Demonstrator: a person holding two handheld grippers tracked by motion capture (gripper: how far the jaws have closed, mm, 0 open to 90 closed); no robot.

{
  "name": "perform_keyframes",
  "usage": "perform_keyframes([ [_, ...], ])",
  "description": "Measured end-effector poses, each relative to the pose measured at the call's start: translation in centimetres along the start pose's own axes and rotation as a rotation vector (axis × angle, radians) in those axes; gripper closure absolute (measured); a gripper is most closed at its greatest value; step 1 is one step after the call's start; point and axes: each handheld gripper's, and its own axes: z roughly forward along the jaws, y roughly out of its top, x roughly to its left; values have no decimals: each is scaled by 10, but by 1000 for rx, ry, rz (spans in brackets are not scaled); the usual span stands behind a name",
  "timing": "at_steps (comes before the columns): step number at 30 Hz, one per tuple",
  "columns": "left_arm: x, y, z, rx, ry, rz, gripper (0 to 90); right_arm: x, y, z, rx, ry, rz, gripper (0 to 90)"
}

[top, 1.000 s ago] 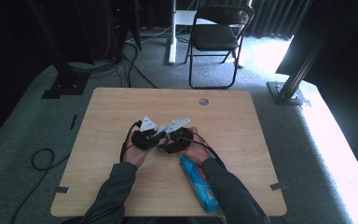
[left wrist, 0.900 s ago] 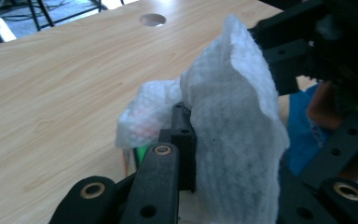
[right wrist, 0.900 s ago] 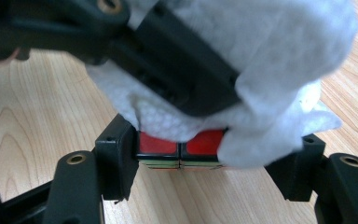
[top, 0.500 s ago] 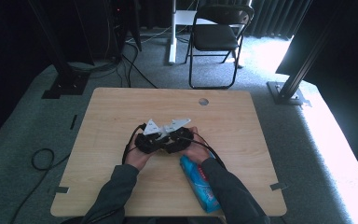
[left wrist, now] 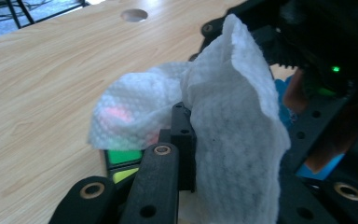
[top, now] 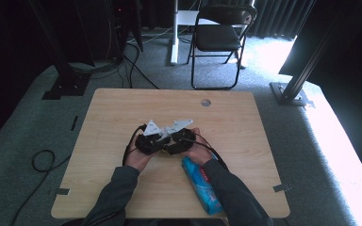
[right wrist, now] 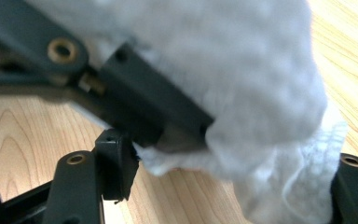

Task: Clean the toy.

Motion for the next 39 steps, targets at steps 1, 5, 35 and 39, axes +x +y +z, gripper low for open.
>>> perform_keyframes([
  [1, 1, 0, -1, -2, 6, -6, 826, 0, 0, 0, 0, 0, 0, 344],
  [5, 6, 0, -4, -6, 25, -19, 826, 0, 0, 0, -1, 0, -1, 344],
  [35, 12, -6, -15, -15, 75, -25, 829, 0, 0, 0, 0, 0, -2, 344],
  [39, 6, -6, -13, -9, 53, -12, 829, 0, 0, 0, 1, 0, -1, 344],
])
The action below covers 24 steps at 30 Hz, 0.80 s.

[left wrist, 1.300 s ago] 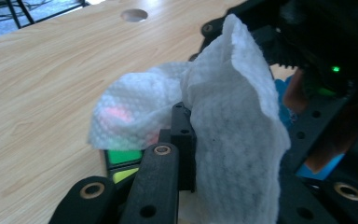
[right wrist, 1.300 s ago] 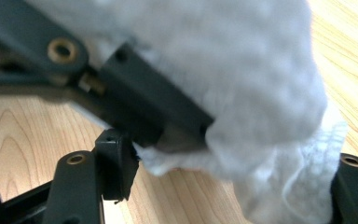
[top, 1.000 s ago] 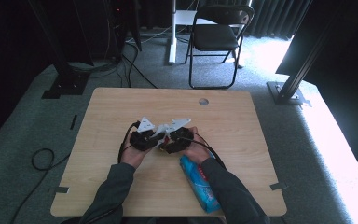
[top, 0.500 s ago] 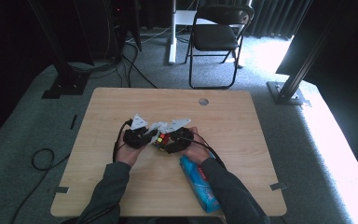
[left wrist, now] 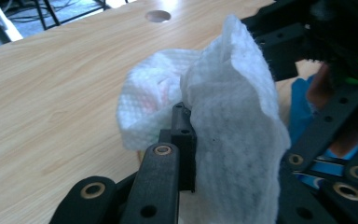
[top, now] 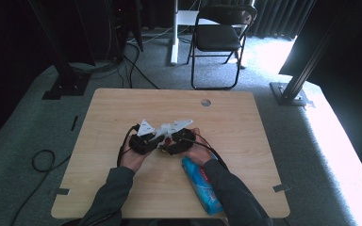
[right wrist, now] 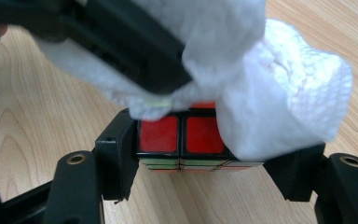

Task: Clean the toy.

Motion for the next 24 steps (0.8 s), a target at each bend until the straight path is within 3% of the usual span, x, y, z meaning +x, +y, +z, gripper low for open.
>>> perform_keyframes([
  [5, -7, -2, 2, 2, -43, 11, 830, 0, 0, 0, 0, -1, -4, 344],
  [9, -8, -2, 1, 1, -49, 14, 830, 1, 0, 1, 3, -1, -9, 344],
  [15, -3, 1, -5, -26, -28, 3, 831, 0, 0, 0, -3, 2, 1, 344],
  [24, 17, 3, -26, -78, 40, -48, 831, 0, 0, -1, -4, 3, 1, 344],
])
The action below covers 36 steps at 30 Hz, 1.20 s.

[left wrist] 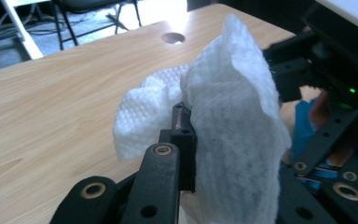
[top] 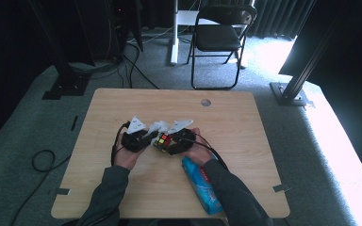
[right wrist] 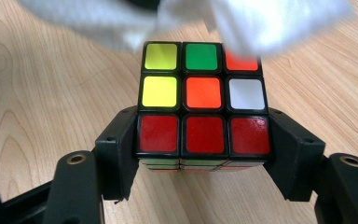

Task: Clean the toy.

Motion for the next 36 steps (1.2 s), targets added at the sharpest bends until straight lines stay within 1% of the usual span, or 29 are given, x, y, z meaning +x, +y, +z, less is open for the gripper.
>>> perform_keyframes([
  [6, 14, -5, -7, 0, 28, -36, 831, 0, 0, 0, -1, 0, -1, 344],
  [11, 20, -10, -5, 11, 25, -53, 831, 1, 0, 0, -2, -2, -5, 344],
  [18, 22, -15, 2, 33, 16, -67, 831, 1, 0, 0, -9, 0, -10, 344],
  [26, 22, -16, 5, 47, -8, -71, 832, 2, 0, -1, -11, 0, -24, 344],
  [31, 22, -17, 7, 57, -13, -70, 832, 2, 0, -2, -17, 2, -21, 344],
  [36, 23, -21, 12, 79, -24, -71, 832, 2, -1, -3, -25, 7, -24, 344],
])
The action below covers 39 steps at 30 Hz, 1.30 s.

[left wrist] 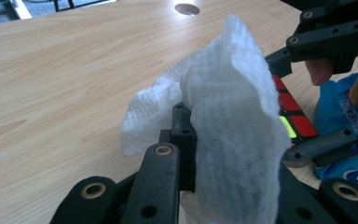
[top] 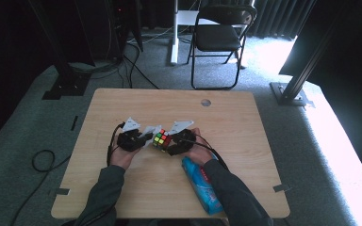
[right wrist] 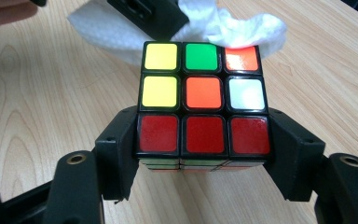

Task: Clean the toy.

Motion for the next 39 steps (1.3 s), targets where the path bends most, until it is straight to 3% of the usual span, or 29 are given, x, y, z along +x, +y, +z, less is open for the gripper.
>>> perform_keyframes([
  [13, 2, 2, 8, 0, -30, -14, 832, 1, 0, -1, -14, 11, -13, 344],
  [18, 4, -3, 13, 24, -34, -15, 832, 1, 0, -1, -13, 11, -16, 344],
  [29, 7, -16, 22, 81, -16, -14, 832, 1, 0, -2, -16, 11, -8, 344],
  [39, 7, -18, 23, 88, -11, -15, 832, 1, 0, -2, -22, 15, 0, 344],
])
